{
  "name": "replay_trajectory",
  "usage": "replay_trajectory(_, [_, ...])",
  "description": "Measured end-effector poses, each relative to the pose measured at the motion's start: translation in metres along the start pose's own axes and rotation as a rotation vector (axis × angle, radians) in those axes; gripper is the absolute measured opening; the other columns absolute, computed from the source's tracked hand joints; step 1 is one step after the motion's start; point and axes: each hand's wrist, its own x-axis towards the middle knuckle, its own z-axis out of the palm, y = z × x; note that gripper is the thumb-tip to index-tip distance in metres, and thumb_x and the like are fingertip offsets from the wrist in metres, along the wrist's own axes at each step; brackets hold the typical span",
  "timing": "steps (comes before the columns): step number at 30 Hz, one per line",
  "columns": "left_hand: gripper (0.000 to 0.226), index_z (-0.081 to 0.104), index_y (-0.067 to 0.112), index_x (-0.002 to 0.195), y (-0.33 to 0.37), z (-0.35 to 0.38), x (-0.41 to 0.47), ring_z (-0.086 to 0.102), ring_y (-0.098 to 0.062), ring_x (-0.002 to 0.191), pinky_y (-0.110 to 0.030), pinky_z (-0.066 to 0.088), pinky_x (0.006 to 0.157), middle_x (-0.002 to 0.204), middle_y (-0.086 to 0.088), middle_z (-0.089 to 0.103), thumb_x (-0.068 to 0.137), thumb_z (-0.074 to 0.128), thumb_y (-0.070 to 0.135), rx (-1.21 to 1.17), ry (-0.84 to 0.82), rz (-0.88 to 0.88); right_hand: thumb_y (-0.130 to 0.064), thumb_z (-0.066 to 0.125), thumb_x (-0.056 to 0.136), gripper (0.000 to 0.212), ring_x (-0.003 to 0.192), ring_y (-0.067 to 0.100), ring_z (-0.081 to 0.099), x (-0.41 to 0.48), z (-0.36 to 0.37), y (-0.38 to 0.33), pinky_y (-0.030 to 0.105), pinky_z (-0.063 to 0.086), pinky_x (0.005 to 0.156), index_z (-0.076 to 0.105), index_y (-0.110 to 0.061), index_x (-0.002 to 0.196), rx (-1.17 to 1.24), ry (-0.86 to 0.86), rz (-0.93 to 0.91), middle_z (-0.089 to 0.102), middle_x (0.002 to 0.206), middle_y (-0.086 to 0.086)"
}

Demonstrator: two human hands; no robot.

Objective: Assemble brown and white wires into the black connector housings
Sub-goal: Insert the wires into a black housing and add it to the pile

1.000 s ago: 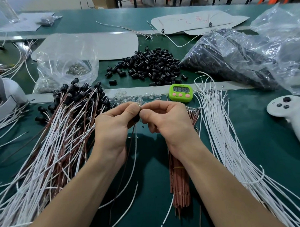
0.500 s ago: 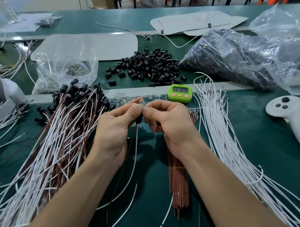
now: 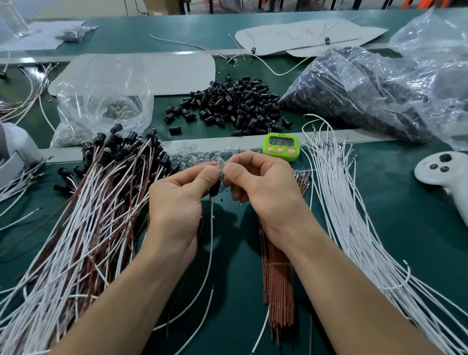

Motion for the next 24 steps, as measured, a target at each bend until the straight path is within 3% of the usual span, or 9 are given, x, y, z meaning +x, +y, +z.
replay_trajectory(3, [0.02, 0.081, 0.008, 0.082, 0.002, 0.001, -0.001, 0.07, -0.026, 0.083, -0.047, 0.058, 0.091, 0.088, -0.016, 0.077, 0.068, 0.08, 0.021, -0.011, -0.001, -0.014, -0.004, 0.071, 0.094, 0.016, 0.049, 0.012, 0.052, -0.001, 0.0, 0.0, 0.017, 0.043, 0.05, 0.074, -0.009, 0.079, -0.049, -0.006, -0.021, 0.067, 0.065, 0.006])
replay_trajectory(8, [0.007, 0.077, 0.002, 0.089, -0.002, -0.001, 0.0, 0.068, -0.015, 0.069, -0.025, 0.057, 0.068, 0.079, -0.01, 0.075, 0.086, 0.074, 0.007, -0.045, -0.019, -0.009, 0.0, 0.069, 0.094, 0.02, 0.046, 0.012, 0.053, 0.0, 0.002, 0.001, 0.016, 0.042, 0.047, 0.073, -0.009, 0.076, -0.03, 0.013, -0.045, 0.067, 0.061, 0.004])
replay_trajectory(11, [0.012, 0.075, -0.003, 0.096, -0.002, -0.001, -0.001, 0.069, -0.016, 0.065, -0.024, 0.057, 0.061, 0.077, -0.011, 0.075, 0.087, 0.072, 0.004, -0.097, -0.013, -0.051, -0.002, 0.07, 0.093, 0.022, 0.047, 0.011, 0.053, 0.002, -0.001, 0.002, 0.017, 0.043, 0.048, 0.073, -0.012, 0.075, -0.093, -0.026, -0.074, 0.067, 0.06, 0.002])
replay_trajectory(14, [0.013, 0.075, -0.001, 0.09, -0.002, 0.0, -0.002, 0.07, -0.017, 0.063, -0.026, 0.058, 0.059, 0.075, -0.011, 0.075, 0.08, 0.075, 0.007, -0.116, -0.027, -0.059, -0.004, 0.072, 0.092, 0.022, 0.049, 0.011, 0.055, 0.004, -0.007, 0.001, 0.02, 0.045, 0.05, 0.073, -0.017, 0.074, -0.215, -0.06, -0.112, 0.067, 0.06, -0.001])
replay_trajectory(16, [0.02, 0.076, 0.001, 0.088, -0.003, 0.0, -0.001, 0.071, -0.019, 0.067, -0.03, 0.059, 0.065, 0.078, -0.013, 0.075, 0.072, 0.077, 0.013, -0.099, -0.028, -0.05, -0.007, 0.073, 0.092, 0.022, 0.05, 0.009, 0.056, 0.006, -0.01, 0.0, 0.021, 0.047, 0.051, 0.073, -0.02, 0.074, -0.295, -0.085, -0.134, 0.068, 0.061, -0.003])
replay_trajectory(20, [0.019, 0.078, 0.002, 0.089, -0.002, 0.001, -0.001, 0.068, -0.026, 0.081, -0.046, 0.057, 0.09, 0.087, -0.017, 0.075, 0.074, 0.078, 0.014, -0.048, -0.022, -0.039, -0.012, 0.074, 0.091, 0.022, 0.052, 0.007, 0.057, 0.006, -0.014, -0.003, 0.021, 0.049, 0.053, 0.073, -0.024, 0.073, -0.414, -0.104, -0.159, 0.069, 0.062, -0.004])
replay_trajectory(24, [0.003, 0.081, 0.008, 0.079, -0.001, 0.001, -0.003, 0.069, -0.03, 0.08, -0.056, 0.056, 0.093, 0.085, -0.019, 0.076, 0.077, 0.078, 0.01, -0.019, -0.014, -0.025, -0.012, 0.076, 0.091, 0.023, 0.05, 0.005, 0.057, 0.005, -0.015, -0.006, 0.021, 0.049, 0.053, 0.073, -0.024, 0.072, -0.459, -0.116, -0.166, 0.07, 0.063, -0.001])
